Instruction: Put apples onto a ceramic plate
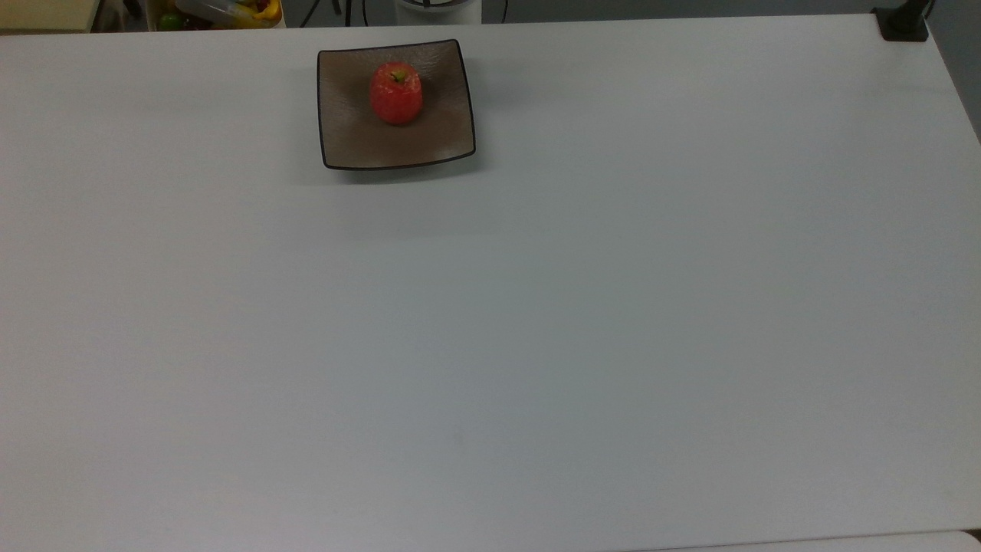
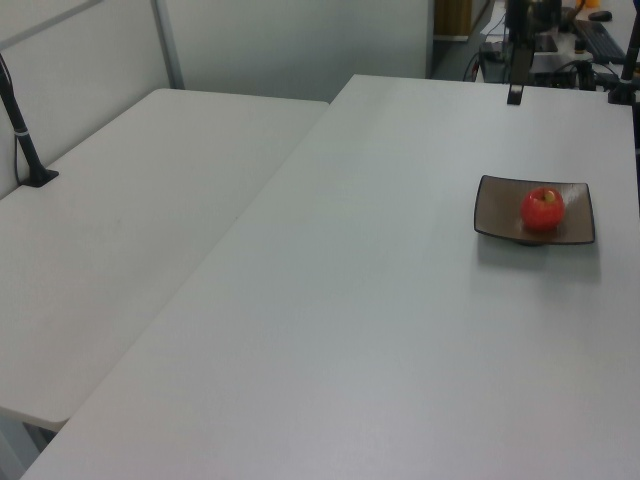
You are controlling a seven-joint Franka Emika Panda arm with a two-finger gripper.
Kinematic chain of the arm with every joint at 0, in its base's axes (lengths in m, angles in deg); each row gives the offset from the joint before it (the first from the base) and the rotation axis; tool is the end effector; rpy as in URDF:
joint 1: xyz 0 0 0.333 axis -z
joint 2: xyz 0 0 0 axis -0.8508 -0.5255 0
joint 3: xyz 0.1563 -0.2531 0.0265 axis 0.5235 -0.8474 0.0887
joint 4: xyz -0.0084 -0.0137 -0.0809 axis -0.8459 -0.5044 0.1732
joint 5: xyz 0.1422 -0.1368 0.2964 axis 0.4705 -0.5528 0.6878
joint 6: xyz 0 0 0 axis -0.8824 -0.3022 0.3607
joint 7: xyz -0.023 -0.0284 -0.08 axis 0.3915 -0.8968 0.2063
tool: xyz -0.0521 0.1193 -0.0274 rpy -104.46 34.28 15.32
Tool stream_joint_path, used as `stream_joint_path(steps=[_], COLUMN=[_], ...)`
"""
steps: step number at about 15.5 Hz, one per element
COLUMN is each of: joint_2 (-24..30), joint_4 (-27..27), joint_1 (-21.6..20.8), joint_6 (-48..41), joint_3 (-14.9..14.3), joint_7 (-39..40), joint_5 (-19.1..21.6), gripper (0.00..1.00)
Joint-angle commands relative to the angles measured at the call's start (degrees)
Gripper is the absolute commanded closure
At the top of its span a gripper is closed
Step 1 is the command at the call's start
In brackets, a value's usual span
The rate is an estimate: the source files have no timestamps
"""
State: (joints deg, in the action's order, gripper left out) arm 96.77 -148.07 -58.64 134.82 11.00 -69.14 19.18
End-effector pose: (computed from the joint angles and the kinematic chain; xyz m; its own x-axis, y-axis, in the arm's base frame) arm 0.4677 0.0178 0.5533 0.9883 0.1408 0.0583 0.1435 -0.9887 -0.0445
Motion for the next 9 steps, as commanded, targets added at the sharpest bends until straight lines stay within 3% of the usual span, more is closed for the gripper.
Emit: stream_joint_path(steps=[1,4,9], joint_2=[-3.3,-4.5,-9.0], joint_4=[10.0,12.9,16.2], joint_1=[-0.2,-0.3,-2.4], joint_6=[-8.1,-8.5,-7.3], joint_3=[0.2,0.6,1.1], joint_7=[-6.6,-11.6,-10.6], joint_5=[2.9,3.1,1.9], gripper=[0.00,0.00,0.00])
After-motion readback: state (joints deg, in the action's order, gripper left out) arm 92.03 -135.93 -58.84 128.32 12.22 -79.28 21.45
